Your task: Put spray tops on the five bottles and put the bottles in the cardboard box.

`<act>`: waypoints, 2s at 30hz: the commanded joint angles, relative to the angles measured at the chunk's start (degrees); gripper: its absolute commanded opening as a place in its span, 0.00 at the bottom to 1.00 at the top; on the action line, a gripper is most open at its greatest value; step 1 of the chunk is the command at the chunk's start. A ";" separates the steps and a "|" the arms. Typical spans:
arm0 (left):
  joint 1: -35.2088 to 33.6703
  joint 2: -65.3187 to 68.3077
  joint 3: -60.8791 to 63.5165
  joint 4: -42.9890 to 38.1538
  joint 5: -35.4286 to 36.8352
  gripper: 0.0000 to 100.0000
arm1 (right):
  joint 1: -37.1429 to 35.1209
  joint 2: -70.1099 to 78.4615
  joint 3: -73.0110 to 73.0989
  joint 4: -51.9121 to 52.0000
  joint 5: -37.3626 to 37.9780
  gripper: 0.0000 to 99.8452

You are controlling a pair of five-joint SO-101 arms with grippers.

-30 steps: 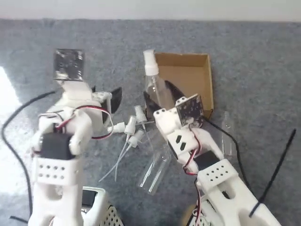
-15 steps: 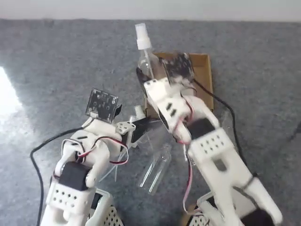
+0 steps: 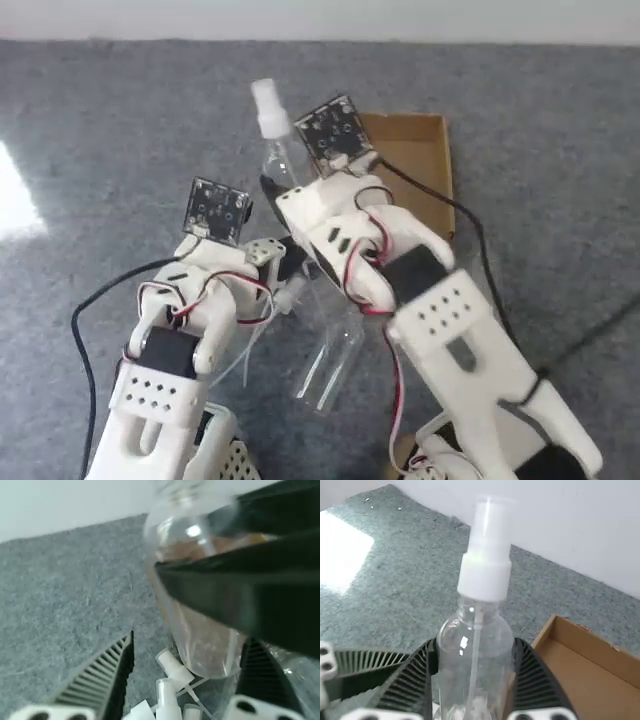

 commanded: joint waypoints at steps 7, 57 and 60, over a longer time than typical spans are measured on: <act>-1.41 1.85 -1.98 -1.76 -0.44 0.31 | 0.84 -6.37 0.53 0.48 -0.35 0.01; -10.99 1.67 -2.07 -1.93 1.93 0.05 | 16.92 47.78 -8.79 -49.54 -0.35 0.01; -10.99 1.67 -2.07 -1.93 1.93 0.05 | 17.01 46.46 -7.82 -48.75 -0.26 0.01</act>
